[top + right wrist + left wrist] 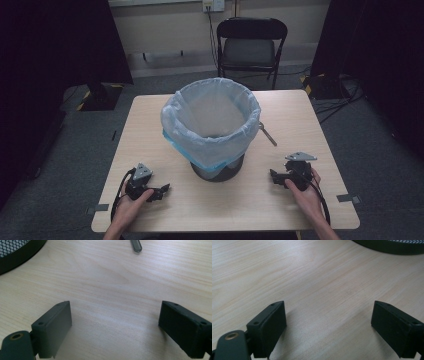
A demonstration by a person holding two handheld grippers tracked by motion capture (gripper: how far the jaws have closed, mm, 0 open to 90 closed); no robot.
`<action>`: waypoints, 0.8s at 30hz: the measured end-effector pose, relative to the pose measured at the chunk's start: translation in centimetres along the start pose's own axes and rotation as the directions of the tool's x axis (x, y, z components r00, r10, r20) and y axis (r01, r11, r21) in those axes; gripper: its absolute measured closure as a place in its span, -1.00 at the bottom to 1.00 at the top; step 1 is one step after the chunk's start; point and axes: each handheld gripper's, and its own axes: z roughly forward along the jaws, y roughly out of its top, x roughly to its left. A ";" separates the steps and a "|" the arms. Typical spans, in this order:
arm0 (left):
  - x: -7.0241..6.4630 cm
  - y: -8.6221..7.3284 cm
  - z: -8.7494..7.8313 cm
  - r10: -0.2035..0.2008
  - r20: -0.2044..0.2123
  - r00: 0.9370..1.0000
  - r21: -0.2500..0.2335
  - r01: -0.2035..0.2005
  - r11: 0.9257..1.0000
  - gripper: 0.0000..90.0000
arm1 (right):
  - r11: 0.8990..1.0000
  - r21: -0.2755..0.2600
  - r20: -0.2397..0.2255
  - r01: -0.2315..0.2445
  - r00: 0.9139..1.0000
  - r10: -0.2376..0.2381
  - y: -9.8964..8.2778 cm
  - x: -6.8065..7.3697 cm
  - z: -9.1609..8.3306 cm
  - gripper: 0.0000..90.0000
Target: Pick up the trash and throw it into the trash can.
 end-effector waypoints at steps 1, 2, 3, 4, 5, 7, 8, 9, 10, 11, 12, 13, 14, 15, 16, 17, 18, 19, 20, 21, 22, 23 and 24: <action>0.0 0.0 0.0 0.000 0.000 1.000 0.000 0.000 1.000 -0.73 | 1.000 0.000 0.000 0.000 1.000 0.000 0.0 0.0 0.0 -0.77; 0.0 0.0 0.0 0.000 0.000 1.000 0.000 0.000 1.000 -0.73 | 1.000 -0.001 0.003 0.000 1.000 0.000 0.0 0.0 0.0 -0.77; 0.0 0.0 0.0 0.000 0.000 1.000 0.000 0.000 1.000 -0.73 | 1.000 -0.001 0.003 0.000 1.000 0.000 0.0 0.0 0.0 -0.77; 0.0 0.0 0.0 -0.001 0.000 1.000 0.000 0.001 1.000 -0.73 | 1.000 -0.002 0.002 0.003 1.000 -0.003 0.0 0.0 0.0 -0.75; 0.0 0.0 0.0 0.000 0.000 1.000 0.000 0.000 1.000 -0.73 | 1.000 -0.002 0.002 0.003 1.000 -0.003 0.0 0.0 0.0 -0.75; 0.0 0.0 0.0 0.000 0.000 1.000 0.000 0.000 1.000 -0.73 | 1.000 -0.008 -0.008 0.009 1.000 -0.009 0.1 0.0 -0.2 -0.50; 0.0 0.0 0.0 -0.001 0.000 1.000 0.000 0.001 1.000 -0.73 | 1.000 -0.018 -0.010 0.009 1.000 -0.010 0.1 0.0 -0.3 -0.45; 0.0 0.0 0.0 -0.001 0.000 1.000 0.000 0.001 1.000 -0.73 | 1.000 -0.018 -0.010 0.009 1.000 -0.010 0.1 0.0 -0.3 -0.45; 0.0 0.0 0.0 0.000 0.000 1.000 0.000 0.000 1.000 -0.73 | 1.000 -0.023 -0.025 0.016 1.000 -0.017 0.2 0.0 -0.4 -0.43; 0.0 0.0 0.0 0.000 0.000 1.000 0.000 0.000 1.000 -0.73 | 1.000 -0.022 -0.025 0.022 0.999 -0.023 0.3 -0.1 -0.4 -0.40; 0.0 0.0 0.0 -0.001 0.000 1.000 0.000 0.001 1.000 -0.73 | 0.999 -0.021 -0.046 0.046 0.998 -0.047 0.9 -0.2 -0.6 -0.32; 0.0 0.0 0.0 -0.001 0.000 1.000 0.000 0.001 1.000 -0.73 | 0.999 -0.021 -0.046 0.046 0.998 -0.047 0.9 -0.2 -0.6 -0.32; 0.0 0.0 0.0 0.000 0.000 1.000 0.000 0.000 1.000 -0.73 | 0.998 -0.037 -0.076 0.054 0.996 -0.056 1.8 -0.4 -0.7 -0.26; 0.0 0.0 0.0 0.000 0.000 1.000 0.000 0.000 1.000 -0.73 | 0.998 -0.037 -0.076 0.054 0.996 -0.056 1.8 -0.4 -0.7 -0.26; 0.0 0.0 0.0 0.000 0.000 1.000 0.000 0.000 1.000 -0.73 | 0.997 -0.041 -0.095 0.068 0.993 -0.072 2.8 -0.6 -0.7 -0.24; 0.0 0.0 0.0 0.000 0.000 1.000 0.000 0.000 1.000 -0.73 | 0.997 -0.041 -0.095 0.068 0.993 -0.072 2.8 -0.6 -0.7 -0.24; 0.0 0.0 0.0 -0.001 0.000 1.000 0.000 0.001 1.000 -0.73 | 0.995 -0.055 -0.093 0.087 0.991 -0.092 3.9 -0.8 -0.6 -0.20; 0.0 0.0 0.0 -0.001 0.000 1.000 0.000 0.001 1.000 -0.73 | 0.995 -0.055 -0.093 0.087 0.991 -0.092 3.9 -0.8 -0.6 -0.20; 0.0 0.0 0.0 -0.001 0.000 1.000 0.000 0.001 1.000 -0.73 | 0.993 -0.051 -0.095 0.107 0.989 -0.111 4.9 -1.2 -0.3 -0.21; 0.0 0.0 0.0 -0.001 0.000 1.000 0.000 0.001 1.000 -0.73 | 0.993 -0.051 -0.095 0.107 0.989 -0.111 4.9 -1.2 -0.3 -0.21; 0.0 0.0 0.0 -0.001 0.001 1.000 0.000 0.001 1.000 -0.73 | 0.993 -0.056 -0.098 0.103 0.989 -0.108 5.8 -1.7 0.2 -0.18; 0.0 0.0 0.0 -0.001 0.001 1.000 0.000 0.001 1.000 -0.73 | 0.993 -0.056 -0.098 0.103 0.989 -0.108 5.8 -1.7 0.2 -0.18; 0.0 0.0 0.0 -0.001 0.000 1.000 -0.001 0.001 1.000 -0.73 | 0.993 -0.060 -0.108 0.104 0.988 -0.110 6.6 -2.2 0.9 -0.14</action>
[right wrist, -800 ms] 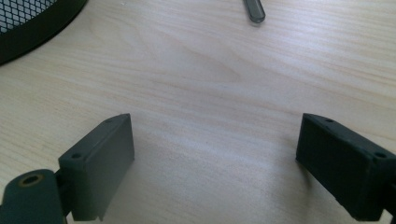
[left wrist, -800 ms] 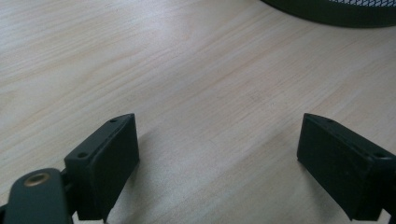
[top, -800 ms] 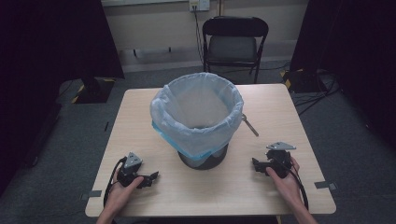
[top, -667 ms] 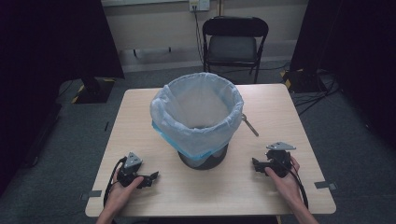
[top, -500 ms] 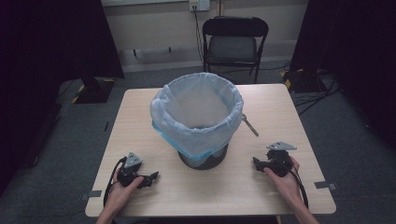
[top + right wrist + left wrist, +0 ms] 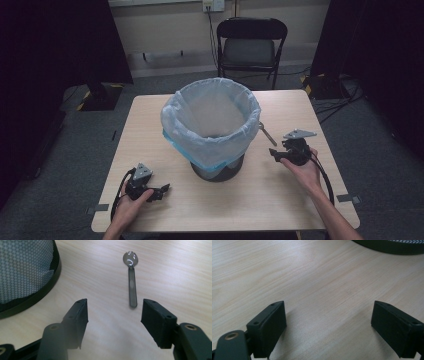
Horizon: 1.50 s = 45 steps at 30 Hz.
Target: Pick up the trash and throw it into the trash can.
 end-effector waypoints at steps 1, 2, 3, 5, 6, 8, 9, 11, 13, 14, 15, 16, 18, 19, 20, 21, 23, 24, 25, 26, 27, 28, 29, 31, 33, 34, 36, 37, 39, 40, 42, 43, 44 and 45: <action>0.0 0.0 0.0 0.000 0.000 1.000 0.000 0.000 1.000 -0.73 | 1.000 0.000 0.000 0.000 1.000 0.000 0.0 0.0 0.0 -0.14; 0.0 0.0 0.0 0.000 0.000 1.000 0.000 0.000 1.000 -0.73 | 1.000 -0.010 -0.012 -0.025 1.000 0.025 0.6 -0.7 0.7 -0.12; 0.0 0.0 0.0 0.000 0.000 1.000 0.000 0.000 1.000 -0.73 | 1.000 -0.010 -0.012 -0.025 1.000 0.025 0.6 -0.7 0.7 -0.12; 0.0 0.0 0.0 0.000 0.000 1.000 0.000 0.000 1.000 -0.73 | 0.998 0.001 -0.038 -0.057 0.998 0.057 1.3 -1.2 1.5 -0.13; 0.0 0.0 0.0 0.000 -0.001 1.000 0.000 0.000 1.000 -0.73 | 0.999 0.005 -0.039 -0.046 0.998 0.046 1.9 -1.5 2.2 -0.11; 0.0 0.0 0.0 0.000 -0.001 1.000 0.000 0.000 1.000 -0.73 | 0.999 0.018 -0.053 -0.048 0.997 0.049 2.3 -1.7 2.6 -0.08; 0.0 0.0 0.0 0.000 -0.001 1.000 0.000 0.000 1.000 -0.73 | 0.998 0.026 -0.059 -0.051 0.997 0.053 2.6 -1.8 3.0 -0.07; 0.0 0.0 0.0 0.001 -0.002 1.000 0.000 -0.001 1.000 -0.73 | 0.998 0.044 -0.051 -0.040 0.998 0.042 3.1 -2.0 3.7 -0.05; 0.0 0.0 0.0 0.004 -0.003 1.000 0.001 -0.004 1.000 -0.73 | 0.997 0.064 -0.034 -0.031 0.999 0.034 3.3 -2.2 4.6 -0.06; 0.0 0.0 0.0 0.004 -0.004 1.000 0.001 -0.004 1.000 -0.73 | 0.995 0.090 -0.037 -0.030 0.999 0.033 3.2 -2.4 5.6 -0.15; 0.0 0.0 0.0 0.004 -0.004 1.000 0.001 -0.004 1.000 -0.73 | 0.995 0.090 -0.037 -0.030 0.999 0.033 3.2 -2.4 5.6 -0.15; 0.0 0.0 0.0 0.003 -0.004 1.000 0.001 -0.003 1.000 -0.73 | 0.994 0.104 -0.022 -0.038 0.999 0.040 3.2 -2.6 6.5 -0.14; 0.0 0.0 0.0 0.003 -0.004 1.000 0.000 -0.003 1.000 -0.73 | 0.993 0.108 -0.022 -0.044 0.999 0.046 3.1 -2.6 7.1 -0.07; 0.0 0.0 0.0 0.003 -0.004 1.000 0.000 -0.003 1.000 -0.73 | 0.993 0.108 -0.022 -0.044 0.999 0.046 3.1 -2.6 7.1 -0.07; 0.0 0.0 0.0 0.003 -0.004 1.000 0.000 -0.003 1.000 -0.73 | 0.994 0.107 -0.015 -0.030 0.999 0.032 3.1 -2.7 7.6 0.04; 0.0 0.0 0.0 0.003 -0.004 1.000 0.000 -0.003 1.000 -0.73 | 0.994 0.107 -0.015 -0.030 0.999 0.032 3.1 -2.7 7.6 0.04; 0.0 0.0 0.0 0.003 -0.004 1.000 0.000 -0.003 1.000 -0.73 | 0.993 0.108 -0.010 -0.042 0.999 0.044 2.9 -2.9 8.0 0.10; 0.0 0.0 0.0 0.003 -0.004 1.000 0.000 -0.003 1.000 -0.73 | 0.994 0.099 0.002 -0.043 0.999 0.043 2.7 -2.9 8.1 0.17; 0.0 0.0 0.0 0.003 -0.004 1.000 0.000 -0.003 1.000 -0.73 | 0.994 0.099 0.002 -0.043 0.999 0.043 2.7 -2.9 8.1 0.17; 0.0 0.0 0.0 0.004 -0.004 1.000 0.001 -0.004 1.000 -0.73 | 0.994 0.095 -0.001 -0.051 0.999 0.051 2.7 -2.9 8.2 0.19; 0.0 0.0 0.0 0.004 -0.004 1.000 0.001 -0.004 1.000 -0.73 | 0.995 0.093 0.004 -0.041 0.999 0.041 2.7 -2.9 8.2 0.24; 0.0 0.0 0.0 0.004 -0.004 1.000 0.001 -0.004 1.000 -0.73 | 0.995 0.093 0.004 -0.032 0.999 0.032 2.7 -2.8 8.2 0.32; 0.0 0.0 0.0 0.005 -0.005 1.000 0.001 -0.005 1.000 -0.73 | 0.995 0.095 0.000 -0.025 1.000 0.025 2.7 -2.7 8.2 0.37; 0.0 0.0 0.0 0.004 -0.006 1.000 0.001 -0.004 1.000 -0.73 | 0.995 0.099 -0.002 -0.018 1.000 0.018 2.8 -2.4 8.1 0.54; 0.0 0.0 0.0 0.003 -0.007 1.000 0.001 -0.003 1.000 -0.73 | 0.994 0.104 -0.008 -0.016 1.000 0.017 2.9 -2.2 8.1 0.65; 0.0 0.0 0.0 0.002 -0.007 1.000 0.001 -0.002 1.000 -0.73 | 0.994 0.106 -0.012 -0.021 1.000 0.022 2.9 -2.1 8.1 0.70; 0.0 0.0 0.0 0.002 -0.007 1.000 0.002 -0.002 1.000 -0.73 | 0.994 0.102 -0.014 -0.030 0.999 0.031 2.8 -2.1 8.1 0.77; 0.0 0.0 0.0 0.002 -0.007 1.000 0.002 -0.002 1.000 -0.73 | 0.994 0.102 -0.014 -0.030 0.999 0.031 2.8 -2.1 8.1 0.77; 0.0 0.0 0.0 0.003 -0.007 1.000 0.001 -0.002 1.000 -0.73 | 0.995 0.098 -0.012 -0.032 0.999 0.034 2.8 -2.1 8.1 0.78; 0.0 0.0 0.0 0.003 -0.007 1.000 0.001 -0.003 1.000 -0.73 | 0.995 0.100 -0.010 -0.029 1.000 0.030 2.8 -2.0 8.1 0.78; 0.0 0.0 0.0 0.002 -0.007 1.000 0.001 -0.002 1.000 -0.73 | 0.994 0.105 -0.006 -0.028 1.000 0.029 2.9 -2.0 8.1 0.78; 0.0 0.0 0.0 0.002 -0.007 1.000 0.001 -0.002 1.000 -0.73 | 0.994 0.105 -0.006 -0.028 1.000 0.029 2.9 -2.0 8.1 0.78; 0.0 0.0 0.0 0.002 -0.007 1.000 0.001 -0.002 1.000 -0.73 | 0.994 0.103 -0.014 -0.036 0.999 0.037 2.9 -2.1 8.1 0.78; 0.0 0.0 0.0 0.003 -0.007 1.000 0.001 -0.003 1.000 -0.73 | 0.993 0.110 -0.023 -0.048 0.998 0.051 2.9 -2.2 8.0 0.78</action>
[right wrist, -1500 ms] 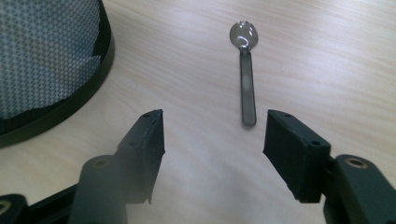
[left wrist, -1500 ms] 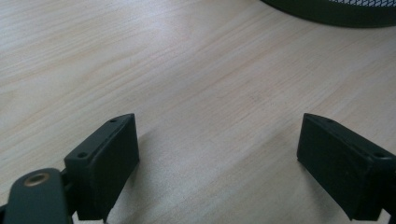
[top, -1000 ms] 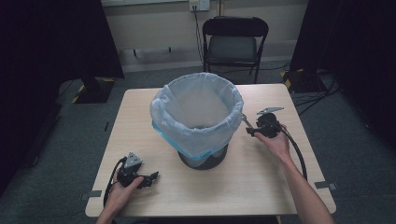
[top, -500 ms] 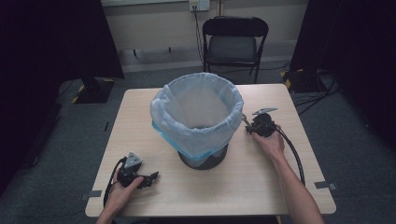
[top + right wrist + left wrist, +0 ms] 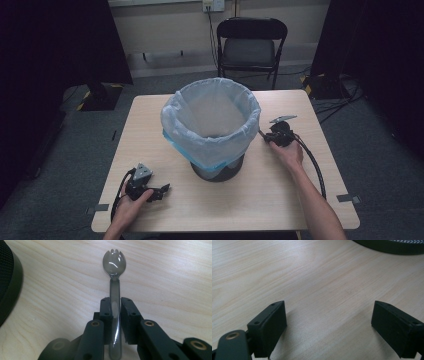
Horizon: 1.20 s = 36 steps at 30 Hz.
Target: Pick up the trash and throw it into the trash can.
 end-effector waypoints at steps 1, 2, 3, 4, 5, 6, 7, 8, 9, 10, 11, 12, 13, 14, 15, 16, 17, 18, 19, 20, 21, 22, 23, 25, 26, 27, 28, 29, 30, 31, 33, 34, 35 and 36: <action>0.0 0.0 0.0 0.000 0.000 1.000 0.000 0.000 1.000 -0.73 | 1.000 0.000 0.000 0.000 1.000 0.000 0.0 0.0 0.0 0.78; 0.0 0.0 0.0 0.000 0.000 1.000 0.000 0.000 1.000 -0.73 | 1.000 -0.002 -0.002 0.004 1.000 -0.004 0.0 0.0 0.0 0.78; 0.0 0.0 0.0 0.000 0.000 1.000 0.000 0.000 1.000 -0.73 | 1.000 -0.006 -0.008 0.000 1.000 0.000 0.0 0.0 -0.1 0.78; 0.0 0.0 0.0 0.000 0.000 1.000 0.000 0.000 1.000 -0.73 | 1.000 -0.014 -0.011 -0.001 1.000 0.001 0.0 0.0 -0.3 0.78; 0.0 0.0 0.0 0.000 0.000 1.000 0.000 0.000 1.000 -0.73 | 1.000 -0.022 -0.017 -0.006 1.000 0.006 0.0 0.0 -0.4 0.78; 0.0 0.0 0.0 0.000 0.000 1.000 0.000 0.000 1.000 -0.73 | 1.000 -0.027 -0.020 -0.009 1.000 0.009 0.1 0.0 -0.6 0.78; 0.0 0.0 0.0 0.000 0.000 1.000 0.000 0.000 1.000 -0.73 | 0.999 -0.034 -0.022 -0.007 1.000 0.006 0.1 0.1 -0.8 0.78; 0.0 0.0 0.0 0.000 0.000 1.000 0.000 0.000 1.000 -0.73 | 0.999 -0.037 -0.022 -0.008 1.000 0.008 0.2 0.1 -1.0 0.78; 0.0 0.0 0.0 0.000 0.000 1.000 0.000 0.000 1.000 -0.73 | 0.999 -0.046 -0.023 -0.001 1.000 0.000 0.3 0.2 -1.5 0.78; 0.0 0.0 0.0 0.000 0.000 1.000 0.000 0.000 1.000 -0.73 | 0.999 -0.053 -0.027 -0.003 1.000 0.002 0.4 0.2 -1.7 0.78; 0.0 0.0 0.0 0.000 0.000 1.000 0.000 0.000 1.000 -0.73 | 0.999 -0.053 -0.027 -0.003 1.000 0.002 0.4 0.2 -1.7 0.78; 0.0 0.0 0.0 -0.001 0.000 1.000 0.000 0.001 1.000 -0.73 | 0.998 -0.062 -0.031 -0.007 1.000 0.006 0.4 0.3 -1.9 0.79; 0.0 0.0 0.0 0.000 0.000 1.000 0.000 0.000 1.000 -0.73 | 0.998 -0.063 -0.033 -0.009 0.999 0.007 0.5 0.3 -2.1 0.78; 0.0 0.0 0.0 -0.001 0.000 1.000 0.000 0.001 1.000 -0.73 | 0.998 -0.069 -0.038 -0.010 0.999 0.008 0.5 0.4 -2.5 0.79; 0.0 0.0 0.0 -0.001 0.000 1.000 0.000 0.001 1.000 -0.73 | 0.997 -0.074 -0.040 -0.010 0.999 0.007 0.5 0.4 -2.7 0.79; 0.0 0.0 0.0 -0.001 0.000 1.000 0.000 0.001 1.000 -0.73 | 0.997 -0.074 -0.040 -0.010 0.999 0.007 0.5 0.4 -2.7 0.79; 0.0 0.0 0.0 -0.001 0.000 1.000 0.000 0.001 1.000 -0.73 | 0.996 -0.088 -0.045 -0.013 0.999 0.009 0.5 0.5 -3.1 0.78; 0.0 0.0 0.0 -0.001 0.000 1.000 0.000 0.001 1.000 -0.73 | 0.996 -0.088 -0.045 -0.013 0.999 0.009 0.5 0.5 -3.1 0.78; 0.0 0.0 0.0 -0.001 0.000 1.000 0.000 0.001 1.000 -0.73 | 0.996 -0.092 -0.048 -0.016 0.999 0.012 0.5 0.6 -3.4 0.78; 0.0 0.0 0.0 -0.001 0.000 1.000 -0.001 0.001 1.000 -0.73 | 0.995 -0.101 -0.048 -0.010 0.999 0.005 0.5 0.7 -3.7 0.79; 0.0 0.0 0.0 -0.001 0.000 1.000 0.000 0.001 1.000 -0.73 | 0.994 -0.105 -0.050 -0.005 0.999 0.000 0.5 0.7 -4.0 0.79; 0.0 0.0 0.0 -0.001 0.000 1.000 0.000 0.001 1.000 -0.73 | 0.994 -0.107 -0.044 -0.001 0.999 -0.003 0.5 0.9 -4.2 0.78; 0.0 0.0 0.0 -0.001 0.000 1.000 0.000 0.001 1.000 -0.73 | 0.993 -0.121 -0.043 0.001 0.999 -0.007 0.4 1.0 -4.7 0.78; 0.0 0.0 0.0 -0.001 0.000 1.000 -0.001 0.001 1.000 -0.73 | 0.992 -0.126 -0.049 -0.004 0.999 -0.002 0.4 1.0 -4.9 0.78; 0.0 0.0 0.0 -0.001 0.000 1.000 0.000 0.001 1.000 -0.73 | 0.990 -0.138 -0.054 -0.003 0.999 -0.004 0.4 1.1 -5.4 0.79; 0.0 0.0 0.0 -0.001 0.000 1.000 0.000 0.001 1.000 -0.73 | 0.990 -0.141 -0.056 -0.003 0.998 -0.005 0.4 1.2 -5.7 0.78; 0.0 0.0 0.0 -0.001 0.000 1.000 0.000 0.001 1.000 -0.73 | 0.990 -0.141 -0.056 -0.003 0.998 -0.005 0.4 1.2 -5.7 0.78; 0.0 0.0 0.0 -0.001 0.000 1.000 0.000 0.001 1.000 -0.73 | 0.989 -0.147 -0.043 0.017 0.999 -0.024 0.4 1.6 -6.3 0.78; 0.0 0.0 0.0 -0.001 0.000 1.000 0.000 0.001 1.000 -0.73 | 0.989 -0.147 -0.043 0.017 0.999 -0.024 0.4 1.6 -6.3 0.78; 0.0 0.0 0.0 -0.001 0.000 1.000 0.000 0.001 1.000 -0.73 | 0.988 -0.153 -0.047 0.020 0.999 -0.027 0.5 1.9 -6.8 0.78; 0.0 0.0 0.0 -0.001 0.000 1.000 0.000 0.001 1.000 -0.73 | 0.987 -0.158 -0.048 0.024 0.998 -0.032 0.5 2.0 -7.1 0.78; 0.0 0.0 0.0 -0.001 0.000 1.000 0.000 0.001 1.000 -0.73 | 0.986 -0.166 -0.057 0.016 0.998 -0.026 0.6 2.1 -7.3 0.78; 0.0 0.0 0.0 -0.001 0.000 1.000 0.000 0.001 1.000 -0.73 | 0.984 -0.180 -0.069 0.009 0.997 -0.022 0.6 2.2 -7.9 0.79; 0.0 0.0 0.0 -0.001 0.000 1.000 0.000 0.001 1.000 -0.73 | 0.982 -0.187 -0.073 0.006 0.997 -0.020 0.7 2.3 -8.1 0.79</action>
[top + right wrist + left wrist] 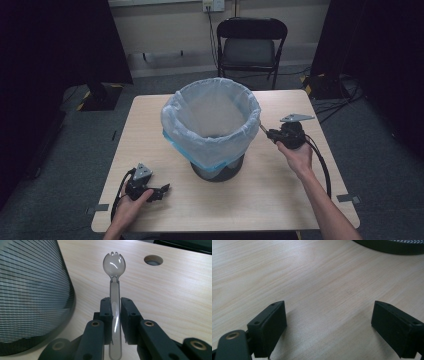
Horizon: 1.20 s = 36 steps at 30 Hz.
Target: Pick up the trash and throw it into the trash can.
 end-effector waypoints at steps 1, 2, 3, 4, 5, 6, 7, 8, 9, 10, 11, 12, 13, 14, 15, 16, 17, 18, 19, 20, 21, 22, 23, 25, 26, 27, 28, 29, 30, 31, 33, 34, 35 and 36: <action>0.0 0.0 0.0 0.000 0.000 1.000 0.000 0.000 1.000 -0.73 | 1.000 0.000 0.000 0.000 1.000 0.000 0.0 0.0 0.0 0.79; 0.0 0.0 0.0 0.000 0.000 1.000 0.000 0.000 1.000 -0.73 | 1.000 -0.007 -0.003 0.000 1.000 0.000 0.1 0.1 -0.2 0.78; 0.0 0.0 0.0 0.000 0.000 1.000 0.000 0.000 1.000 -0.73 | 1.000 -0.021 -0.005 0.004 1.000 -0.004 0.4 0.3 -0.8 0.79; 0.0 0.0 0.0 0.000 0.000 1.000 0.000 0.000 1.000 -0.73 | 1.000 -0.021 -0.005 0.004 1.000 -0.004 0.4 0.3 -0.8 0.79; 0.0 0.0 0.0 0.000 0.000 1.000 0.000 0.000 1.000 -0.73 | 0.999 -0.037 -0.010 0.000 1.000 -0.001 0.8 0.4 -1.2 0.78; 0.0 0.0 0.0 0.000 0.000 1.000 0.000 0.000 1.000 -0.73 | 0.999 -0.037 -0.010 0.000 1.000 -0.001 0.8 0.4 -1.2 0.78; 0.0 0.0 0.0 0.000 0.000 1.000 0.000 0.000 1.000 -0.73 | 0.999 -0.054 -0.016 -0.003 1.000 0.002 1.2 0.4 -1.7 0.79; 0.0 0.0 0.0 0.000 0.000 1.000 0.000 0.000 1.000 -0.73 | 0.999 -0.054 -0.016 -0.003 1.000 0.002 1.2 0.4 -1.7 0.79; 0.0 0.0 0.0 0.000 0.000 1.000 0.000 0.000 1.000 -0.73 | 0.998 -0.057 -0.008 0.003 1.000 -0.004 1.6 0.4 -2.2 0.79; 0.0 0.0 0.0 0.000 0.000 1.000 0.000 0.000 1.000 -0.73 | 0.998 -0.057 -0.008 0.003 1.000 -0.004 1.6 0.4 -2.2 0.79; 0.0 0.0 0.0 0.001 0.000 1.000 0.000 -0.001 1.000 -0.73 | 0.997 -0.071 -0.009 0.001 1.000 -0.001 2.1 0.4 -2.6 0.79; 0.0 0.0 0.0 0.001 0.000 1.000 0.000 -0.001 1.000 -0.73 | 0.997 -0.071 -0.009 0.001 1.000 -0.001 2.1 0.4 -2.6 0.79; 0.0 0.0 0.0 0.000 0.000 1.000 0.000 0.000 1.000 -0.73 | 0.997 -0.078 -0.009 -0.002 1.000 0.001 2.3 0.3 -2.9 0.79; 0.0 0.0 0.0 0.000 0.000 1.000 0.000 0.000 1.000 -0.73 | 0.996 -0.087 -0.010 -0.004 1.000 0.003 2.5 0.3 -3.1 0.79; 0.0 0.0 0.0 0.001 0.000 1.000 0.000 -0.001 1.000 -0.73 | 0.995 -0.104 -0.009 -0.003 1.000 0.002 2.8 0.2 -3.6 0.79; 0.0 0.0 0.0 0.001 0.000 1.000 0.000 -0.001 1.000 -0.73 | 0.995 -0.104 -0.009 -0.003 1.000 0.002 2.8 0.2 -3.6 0.79; 0.0 0.0 0.0 0.000 0.000 1.000 0.000 0.000 1.000 -0.73 | 0.994 -0.111 -0.007 -0.002 1.000 0.002 3.0 0.3 -3.8 0.79; 0.0 0.0 0.0 0.000 0.000 1.000 0.000 0.000 1.000 -0.73 | 0.993 -0.119 -0.007 -0.001 1.000 0.000 3.2 0.3 -4.0 0.79; 0.0 0.0 0.0 0.000 0.000 1.000 0.000 0.000 1.000 -0.73 | 0.991 -0.132 -0.009 0.011 1.000 -0.012 3.5 0.6 -4.3 0.79; 0.0 0.0 0.0 0.000 0.000 1.000 0.000 0.000 1.000 -0.73 | 0.991 -0.132 -0.009 0.011 1.000 -0.012 3.5 0.6 -4.3 0.79; 0.0 0.0 0.0 0.000 0.000 1.000 0.000 0.000 1.000 -0.73 | 0.988 -0.153 -0.006 0.016 1.000 -0.017 3.8 0.9 -4.6 0.79; 0.0 0.0 0.0 -0.001 0.000 1.000 -0.001 0.001 1.000 -0.73 | 0.988 -0.153 -0.006 0.016 1.000 -0.017 3.8 0.9 -4.6 0.79; 0.0 0.0 0.0 0.000 0.000 1.000 0.000 0.000 1.000 -0.73 | 0.986 -0.164 -0.008 0.015 1.000 -0.017 4.0 1.0 -4.8 0.79; 0.0 0.0 0.0 0.000 0.000 1.000 0.000 0.000 1.000 -0.73 | 0.981 -0.193 -0.008 0.013 1.000 -0.015 4.5 1.2 -5.3 0.79; 0.0 0.0 0.0 0.000 0.000 1.000 0.000 0.000 1.000 -0.73 | 0.981 -0.193 -0.008 0.013 1.000 -0.015 4.5 1.2 -5.3 0.79; 0.0 0.0 0.0 0.001 0.000 1.000 0.000 -0.001 1.000 -0.73 | 0.980 -0.196 -0.007 0.023 1.000 -0.025 4.9 1.4 -5.5 0.79; 0.0 0.0 0.0 0.000 0.000 1.000 0.000 0.000 1.000 -0.73 | 0.980 -0.198 -0.003 0.033 0.999 -0.034 5.1 1.4 -5.6 0.79; 0.0 0.0 0.0 0.001 0.000 1.000 0.000 -0.001 1.000 -0.73 | 0.978 -0.205 -0.006 0.034 0.999 -0.036 5.2 1.5 -5.7 0.79; 0.0 0.0 0.0 0.001 0.000 1.000 0.000 -0.001 1.000 -0.73 | 0.976 -0.214 -0.007 0.029 0.999 -0.032 5.4 1.5 -5.9 0.79; 0.0 0.0 0.0 0.001 0.000 1.000 0.000 -0.001 1.000 -0.73 | 0.976 -0.214 -0.007 0.029 0.999 -0.032 5.4 1.5 -5.9 0.79; 0.0 0.0 0.0 -0.001 0.000 1.000 0.000 0.001 1.000 -0.73 | 0.971 -0.239 -0.014 0.020 1.000 -0.024 5.9 1.5 -6.4 0.79; 0.0 0.0 0.0 -0.001 0.000 1.000 0.000 0.001 1.000 -0.73 | 0.971 -0.239 -0.014 0.020 1.000 -0.024 5.9 1.5 -6.4 0.79; 0.0 0.0 0.0 0.000 0.000 1.000 0.000 0.000 1.000 -0.73 | 0.967 -0.254 -0.018 0.020 1.000 -0.025 6.3 1.5 -6.7 0.79; 0.0 0.0 0.0 0.000 0.000 1.000 0.000 0.000 1.000 -0.73 | 0.967 -0.254 -0.018 0.020 1.000 -0.025 6.3 1.5 -6.7 0.79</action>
